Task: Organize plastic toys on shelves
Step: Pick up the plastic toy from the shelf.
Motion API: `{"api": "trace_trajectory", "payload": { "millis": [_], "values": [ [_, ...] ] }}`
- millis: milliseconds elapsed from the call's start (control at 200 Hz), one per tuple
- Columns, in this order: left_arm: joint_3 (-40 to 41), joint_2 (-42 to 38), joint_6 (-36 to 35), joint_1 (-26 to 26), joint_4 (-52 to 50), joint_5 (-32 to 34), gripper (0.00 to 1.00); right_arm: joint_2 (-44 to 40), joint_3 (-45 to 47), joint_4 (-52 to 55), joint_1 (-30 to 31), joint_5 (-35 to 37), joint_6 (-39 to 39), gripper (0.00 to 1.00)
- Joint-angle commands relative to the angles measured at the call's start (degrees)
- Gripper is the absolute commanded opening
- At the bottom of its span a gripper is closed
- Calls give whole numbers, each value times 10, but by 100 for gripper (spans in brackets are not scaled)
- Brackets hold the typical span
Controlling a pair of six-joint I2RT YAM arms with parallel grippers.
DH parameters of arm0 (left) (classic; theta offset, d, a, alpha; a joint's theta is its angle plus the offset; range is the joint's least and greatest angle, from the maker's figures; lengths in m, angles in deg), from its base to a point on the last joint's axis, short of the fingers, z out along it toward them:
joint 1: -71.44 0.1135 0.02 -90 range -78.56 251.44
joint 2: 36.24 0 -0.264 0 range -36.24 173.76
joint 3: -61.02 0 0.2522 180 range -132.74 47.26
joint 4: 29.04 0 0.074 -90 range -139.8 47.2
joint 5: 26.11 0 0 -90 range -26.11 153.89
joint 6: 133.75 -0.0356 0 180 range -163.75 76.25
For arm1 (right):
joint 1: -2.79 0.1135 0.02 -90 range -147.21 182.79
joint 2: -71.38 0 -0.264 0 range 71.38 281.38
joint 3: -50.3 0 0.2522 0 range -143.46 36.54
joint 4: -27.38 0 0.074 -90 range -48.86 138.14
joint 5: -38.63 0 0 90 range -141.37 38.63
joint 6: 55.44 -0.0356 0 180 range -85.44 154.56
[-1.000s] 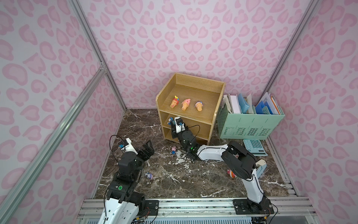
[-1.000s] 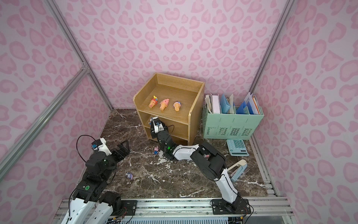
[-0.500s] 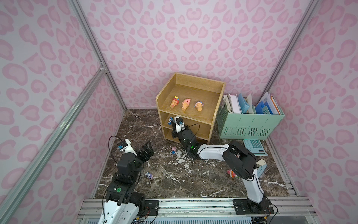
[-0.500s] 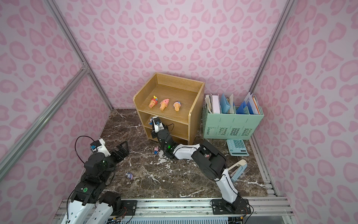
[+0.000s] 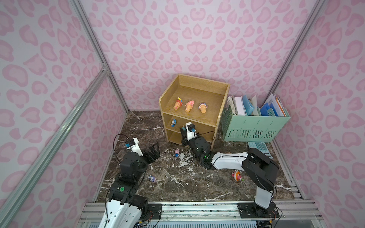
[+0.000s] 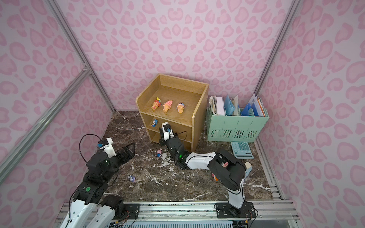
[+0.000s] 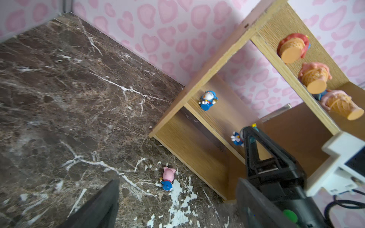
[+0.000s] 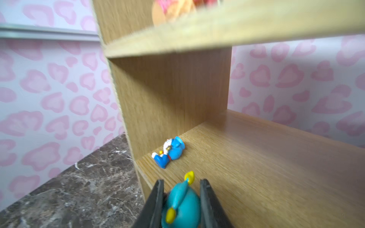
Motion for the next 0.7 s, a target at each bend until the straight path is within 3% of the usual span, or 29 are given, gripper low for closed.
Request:
{"api": "trace_trajectory", "payload": {
  "millis": [0, 120, 265, 490, 565, 695],
  "values": [
    [10, 19, -34, -5, 67, -66, 92, -48, 35, -35, 8, -25, -28, 17],
    [28, 32, -43, -22, 123, -103, 91, -109, 97, -60, 11, -76, -77, 17],
    [76, 31, -36, -56, 267, -183, 91, -177, 162, -79, 14, -142, -137, 16],
    [86, 20, 42, -78, 381, -284, 82, -284, 244, -113, 22, -205, -237, 16],
    [79, 2, 6, -102, 366, -285, 81, -322, 266, -119, 25, -213, -274, 17],
    [74, -12, -125, -186, 344, -224, 81, -384, 300, -121, 25, -223, -332, 17]
  ]
}}
